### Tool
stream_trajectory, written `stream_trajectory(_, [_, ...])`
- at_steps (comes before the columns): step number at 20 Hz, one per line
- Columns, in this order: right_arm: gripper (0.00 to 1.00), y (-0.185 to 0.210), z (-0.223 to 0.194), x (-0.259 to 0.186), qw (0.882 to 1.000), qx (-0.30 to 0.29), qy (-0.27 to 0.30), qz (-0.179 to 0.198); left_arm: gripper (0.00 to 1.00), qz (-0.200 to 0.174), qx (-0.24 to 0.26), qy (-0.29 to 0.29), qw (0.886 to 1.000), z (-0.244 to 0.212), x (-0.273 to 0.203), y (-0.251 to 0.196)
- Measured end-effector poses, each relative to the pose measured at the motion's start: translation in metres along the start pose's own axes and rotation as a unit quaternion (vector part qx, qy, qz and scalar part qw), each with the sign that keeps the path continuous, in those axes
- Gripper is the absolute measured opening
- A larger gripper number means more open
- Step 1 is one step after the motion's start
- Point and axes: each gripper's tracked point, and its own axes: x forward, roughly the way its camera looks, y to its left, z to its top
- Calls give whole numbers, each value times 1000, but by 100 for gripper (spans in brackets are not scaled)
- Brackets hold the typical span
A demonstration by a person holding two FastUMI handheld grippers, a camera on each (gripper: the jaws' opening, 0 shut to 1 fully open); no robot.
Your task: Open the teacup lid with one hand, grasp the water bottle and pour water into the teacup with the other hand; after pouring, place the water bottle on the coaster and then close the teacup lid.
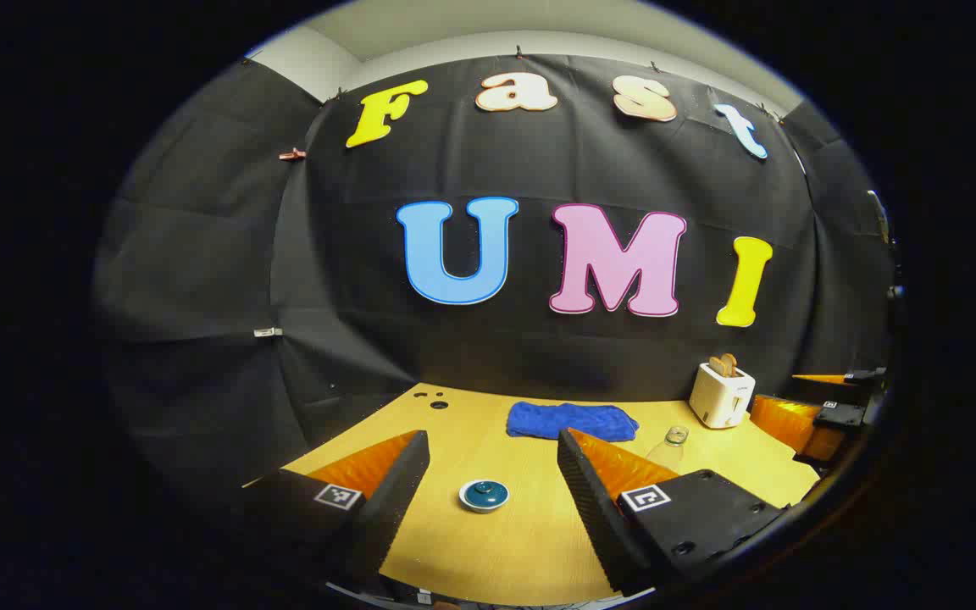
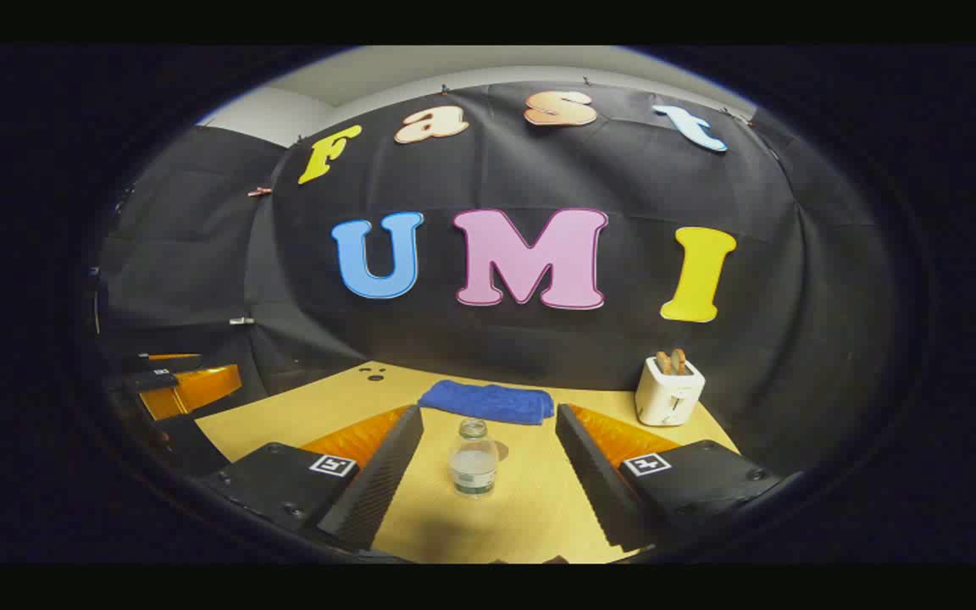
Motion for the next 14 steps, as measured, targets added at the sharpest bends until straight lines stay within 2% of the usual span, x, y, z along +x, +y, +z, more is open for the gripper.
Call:
stream_trajectory(4, [98, -18, -20, 14, 1000, 13, 3, 5, 95, 17, 3, 21, 1000, -27, 13, 3])
stream_trajectory(6, [98, -27, -25, 19, 1000, 14, 1, 7, 95, 24, 1, 51, 998, -50, 18, 6])
stream_trajectory(10, [98, -27, -42, 19, 999, 12, 27, 13, 95, 13, 16, 76, 997, -69, 31, 6])
stream_trajectory(14, [98, -11, -52, 24, 999, 8, 47, 18, 96, -9, 16, 88, 996, -75, 56, 8])
